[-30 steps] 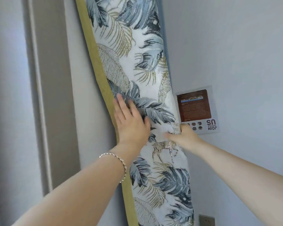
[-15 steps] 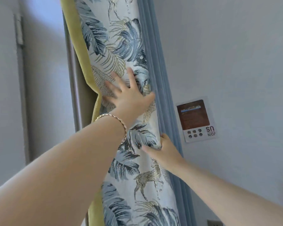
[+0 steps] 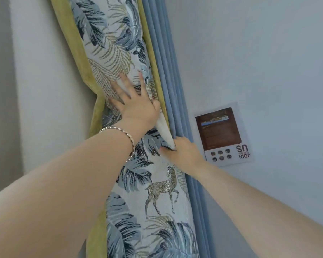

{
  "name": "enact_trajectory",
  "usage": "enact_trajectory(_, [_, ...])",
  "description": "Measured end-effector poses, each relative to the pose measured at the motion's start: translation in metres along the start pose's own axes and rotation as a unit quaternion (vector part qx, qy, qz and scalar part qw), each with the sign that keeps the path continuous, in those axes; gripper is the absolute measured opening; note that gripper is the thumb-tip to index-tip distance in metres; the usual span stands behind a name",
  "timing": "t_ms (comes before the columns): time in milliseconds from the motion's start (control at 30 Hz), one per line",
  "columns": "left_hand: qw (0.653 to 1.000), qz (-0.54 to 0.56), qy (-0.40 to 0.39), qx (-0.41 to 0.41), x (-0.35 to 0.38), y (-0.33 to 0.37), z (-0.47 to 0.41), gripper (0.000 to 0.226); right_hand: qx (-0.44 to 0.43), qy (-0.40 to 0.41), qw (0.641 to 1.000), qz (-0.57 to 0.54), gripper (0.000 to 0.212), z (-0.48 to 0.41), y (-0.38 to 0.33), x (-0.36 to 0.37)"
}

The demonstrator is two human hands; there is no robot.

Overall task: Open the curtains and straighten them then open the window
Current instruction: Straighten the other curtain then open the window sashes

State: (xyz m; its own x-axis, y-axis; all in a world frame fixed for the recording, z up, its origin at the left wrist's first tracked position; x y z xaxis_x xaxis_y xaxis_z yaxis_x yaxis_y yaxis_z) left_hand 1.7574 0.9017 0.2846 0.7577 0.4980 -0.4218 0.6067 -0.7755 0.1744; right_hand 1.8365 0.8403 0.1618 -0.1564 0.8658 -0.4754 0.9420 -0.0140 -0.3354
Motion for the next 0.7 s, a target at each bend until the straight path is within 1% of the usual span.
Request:
enact_trajectory(167, [0.998, -0.003, 0.063, -0.023, 0.068, 0.034, -0.052, 0.075, 0.002, 0.018, 0.998, -0.062, 0.05, -0.062, 0.085, 0.006])
enact_trajectory(300, [0.995, -0.012, 0.083, -0.048, 0.119, 0.055, -0.097, 0.076, 0.011, 0.013, 0.994, -0.107, 0.043, -0.117, 0.143, 0.01])
enact_trajectory(433, [0.994, -0.034, 0.078, -0.069, 0.177, 0.067, -0.13, 0.078, 0.031, -0.002, 0.99, -0.138, 0.033, -0.161, 0.203, 0.03])
enact_trajectory(567, [0.995, -0.045, 0.043, -0.075, 0.24, 0.074, -0.157, 0.079, 0.071, -0.004, 0.983, -0.167, 0.03, -0.191, 0.258, 0.055])
enact_trajectory(633, [0.996, -0.04, 0.024, -0.073, 0.273, 0.079, -0.168, 0.079, 0.091, -0.008, 0.982, -0.165, 0.029, -0.204, 0.285, 0.066])
enact_trajectory(700, [0.997, -0.031, 0.001, -0.065, 0.303, 0.089, -0.178, 0.079, 0.108, -0.006, 0.984, -0.139, 0.026, -0.215, 0.31, 0.071])
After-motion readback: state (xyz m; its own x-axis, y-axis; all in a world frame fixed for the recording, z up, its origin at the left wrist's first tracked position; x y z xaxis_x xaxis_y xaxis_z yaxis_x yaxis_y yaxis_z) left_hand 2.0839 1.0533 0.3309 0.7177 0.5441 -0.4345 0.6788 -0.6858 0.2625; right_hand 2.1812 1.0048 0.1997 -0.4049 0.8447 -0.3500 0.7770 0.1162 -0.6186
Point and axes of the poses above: each hand's wrist, its own z-axis away from the middle knuckle, its own x-axis out of the palm, y = z × x, the point moved 10 cm from there along -z, towards the middle knuckle, and after that the axes turned 7 degrees about -x, right-handed, at the moved point
